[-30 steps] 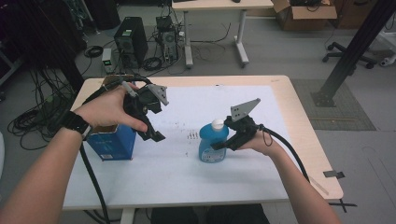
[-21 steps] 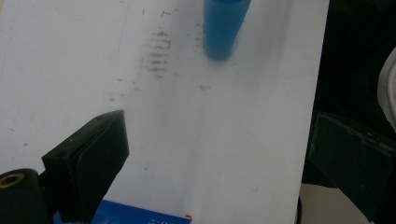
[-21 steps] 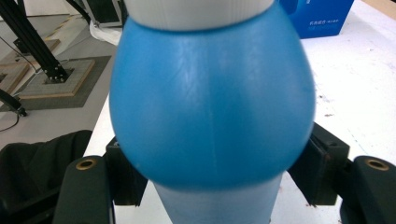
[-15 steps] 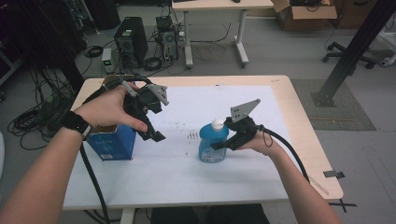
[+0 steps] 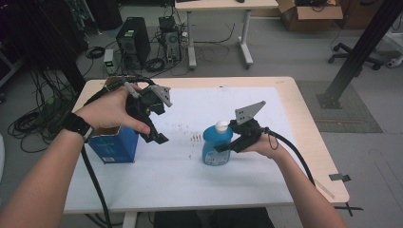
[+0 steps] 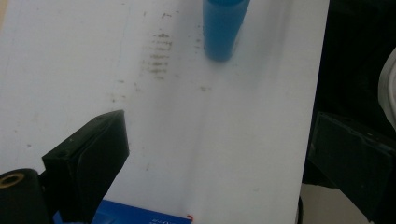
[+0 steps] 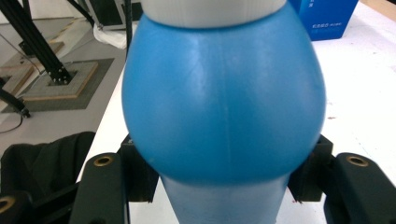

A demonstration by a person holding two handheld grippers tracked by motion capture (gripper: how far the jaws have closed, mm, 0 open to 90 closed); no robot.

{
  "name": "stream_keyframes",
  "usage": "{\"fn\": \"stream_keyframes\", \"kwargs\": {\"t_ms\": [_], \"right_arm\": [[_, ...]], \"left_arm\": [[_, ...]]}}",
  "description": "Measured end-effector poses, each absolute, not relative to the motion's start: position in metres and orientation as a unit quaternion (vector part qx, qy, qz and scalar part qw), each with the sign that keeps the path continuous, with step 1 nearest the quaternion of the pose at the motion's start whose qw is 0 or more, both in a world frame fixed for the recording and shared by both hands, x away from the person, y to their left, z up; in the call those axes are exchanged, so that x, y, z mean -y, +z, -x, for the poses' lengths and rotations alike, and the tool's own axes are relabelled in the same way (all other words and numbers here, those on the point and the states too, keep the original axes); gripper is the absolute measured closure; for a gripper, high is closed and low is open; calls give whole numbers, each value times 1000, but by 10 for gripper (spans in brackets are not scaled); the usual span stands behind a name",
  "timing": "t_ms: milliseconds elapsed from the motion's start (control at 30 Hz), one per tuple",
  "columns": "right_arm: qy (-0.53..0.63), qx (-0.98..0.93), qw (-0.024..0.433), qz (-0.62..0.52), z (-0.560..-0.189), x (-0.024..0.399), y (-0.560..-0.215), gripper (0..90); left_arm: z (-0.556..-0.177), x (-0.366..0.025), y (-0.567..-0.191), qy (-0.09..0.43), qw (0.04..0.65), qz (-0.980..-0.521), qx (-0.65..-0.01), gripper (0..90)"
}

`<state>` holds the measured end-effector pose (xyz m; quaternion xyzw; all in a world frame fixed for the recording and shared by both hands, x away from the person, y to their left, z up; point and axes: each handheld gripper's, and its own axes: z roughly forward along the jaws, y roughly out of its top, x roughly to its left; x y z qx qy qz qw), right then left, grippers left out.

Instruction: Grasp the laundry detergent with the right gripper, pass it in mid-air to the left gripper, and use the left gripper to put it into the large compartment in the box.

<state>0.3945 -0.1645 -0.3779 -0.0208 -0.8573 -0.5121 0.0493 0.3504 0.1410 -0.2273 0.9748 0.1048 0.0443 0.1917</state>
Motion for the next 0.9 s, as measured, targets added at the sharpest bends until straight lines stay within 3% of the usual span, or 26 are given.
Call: {"fn": "stream_keyframes", "kwargs": {"t_ms": [633, 900], "right_arm": [[-484, 873, 44, 37, -397, 163, -365, 416], [-488, 871, 38, 29, -398, 164, -340, 417]], "left_arm": [[-350, -139, -216, 55, 198, -973, -109, 87], [-349, -137, -206, 64, 196, -973, -106, 74]]}}
